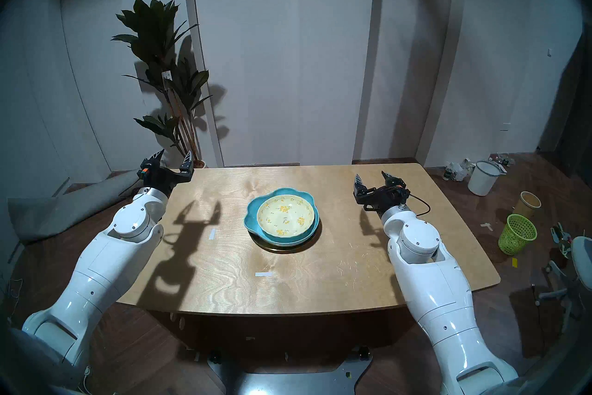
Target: Stack the plates into one stack
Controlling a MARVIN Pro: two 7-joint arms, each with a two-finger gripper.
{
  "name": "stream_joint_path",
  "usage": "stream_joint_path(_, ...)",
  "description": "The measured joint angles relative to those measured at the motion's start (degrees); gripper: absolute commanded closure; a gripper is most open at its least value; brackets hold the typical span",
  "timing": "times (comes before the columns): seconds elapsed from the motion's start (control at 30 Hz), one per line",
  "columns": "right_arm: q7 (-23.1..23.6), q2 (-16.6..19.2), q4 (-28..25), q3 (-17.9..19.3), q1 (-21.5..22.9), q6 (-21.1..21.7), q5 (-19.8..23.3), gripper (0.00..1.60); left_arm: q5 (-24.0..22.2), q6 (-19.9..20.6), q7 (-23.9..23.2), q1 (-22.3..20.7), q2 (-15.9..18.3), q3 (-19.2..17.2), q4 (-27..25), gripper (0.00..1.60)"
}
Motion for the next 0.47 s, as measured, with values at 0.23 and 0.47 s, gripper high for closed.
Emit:
stream_joint_path(0.23, 0.45, 0.08, 0.02, -0.15, 0.06, 0.00, -0.13, 0.00, -0.93, 2.44, -0.50, -0.51, 0.42, -0.21, -0.53, 0.00)
stream_joint_path(0.47, 0.70, 0.11, 0.03, 0.02, 0.11, 0.00, -0.22, 0.00, -1.34, 3.46, -0.69, -0.68, 0.62, -0.27, -0.79, 0.00)
